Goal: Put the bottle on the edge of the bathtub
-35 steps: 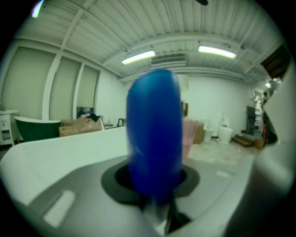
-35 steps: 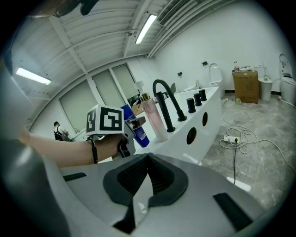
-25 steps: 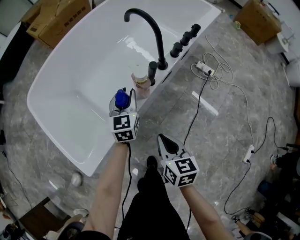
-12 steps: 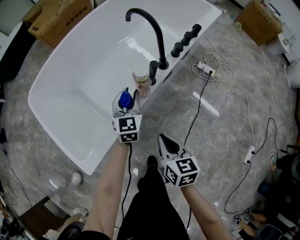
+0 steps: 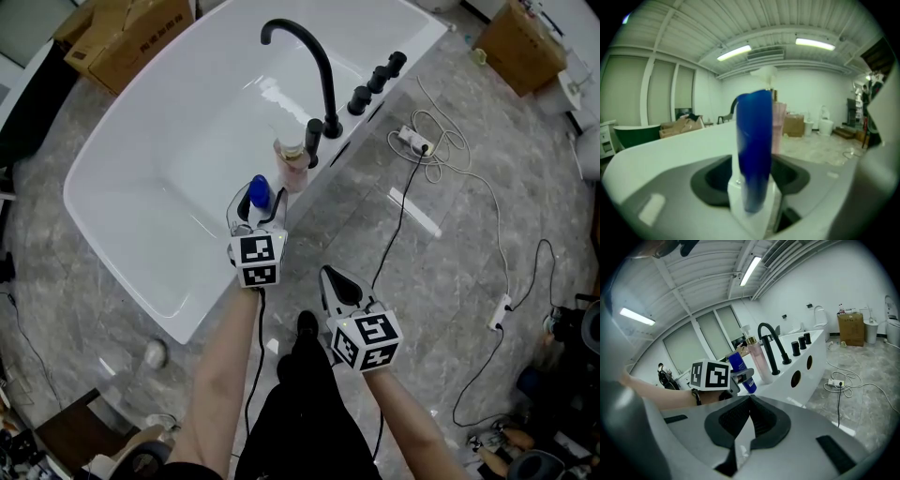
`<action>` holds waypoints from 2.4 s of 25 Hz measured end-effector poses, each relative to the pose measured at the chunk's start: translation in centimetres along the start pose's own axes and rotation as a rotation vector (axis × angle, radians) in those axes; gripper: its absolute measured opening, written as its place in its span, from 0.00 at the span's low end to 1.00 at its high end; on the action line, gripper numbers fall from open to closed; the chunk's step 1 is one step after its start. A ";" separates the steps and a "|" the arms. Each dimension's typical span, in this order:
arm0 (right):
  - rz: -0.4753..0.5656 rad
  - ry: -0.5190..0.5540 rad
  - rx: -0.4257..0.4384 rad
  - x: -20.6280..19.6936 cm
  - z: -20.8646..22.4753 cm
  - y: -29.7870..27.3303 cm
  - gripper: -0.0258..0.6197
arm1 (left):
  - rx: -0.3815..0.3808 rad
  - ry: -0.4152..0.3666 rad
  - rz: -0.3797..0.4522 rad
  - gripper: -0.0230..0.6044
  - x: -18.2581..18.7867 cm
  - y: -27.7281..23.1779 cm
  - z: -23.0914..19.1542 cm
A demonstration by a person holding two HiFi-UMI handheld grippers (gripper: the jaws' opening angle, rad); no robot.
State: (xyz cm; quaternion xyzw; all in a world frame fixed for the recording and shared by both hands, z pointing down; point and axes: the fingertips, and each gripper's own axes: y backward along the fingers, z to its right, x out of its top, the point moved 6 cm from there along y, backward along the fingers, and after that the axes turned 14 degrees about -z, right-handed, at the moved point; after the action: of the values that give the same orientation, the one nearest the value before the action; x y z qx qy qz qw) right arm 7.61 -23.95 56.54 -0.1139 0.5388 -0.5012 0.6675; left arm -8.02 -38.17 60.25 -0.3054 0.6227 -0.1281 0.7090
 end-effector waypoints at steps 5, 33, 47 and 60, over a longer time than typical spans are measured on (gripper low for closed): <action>0.015 0.004 -0.005 -0.2 -0.7 0.8 0.05 | -0.006 0.015 -0.017 0.44 -0.9 2.1 0.1; 0.131 0.072 -0.085 -3.5 -9.7 9.8 0.05 | -0.067 0.019 -0.059 0.10 -4.0 21.0 0.4; 0.173 0.092 -0.104 -5.3 -13.4 13.8 0.05 | -0.115 0.014 0.018 0.05 -4.4 30.1 0.1; 0.217 0.123 -0.113 -6.7 -15.5 17.8 0.04 | -0.118 0.004 0.053 0.05 -5.6 36.7 1.1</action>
State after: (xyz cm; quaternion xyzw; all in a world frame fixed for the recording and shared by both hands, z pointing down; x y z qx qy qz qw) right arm 4.97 -4.26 42.16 -0.0614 0.6153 -0.4009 0.6760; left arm -15.34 -6.12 43.08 -0.3297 0.6385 -0.0731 0.6916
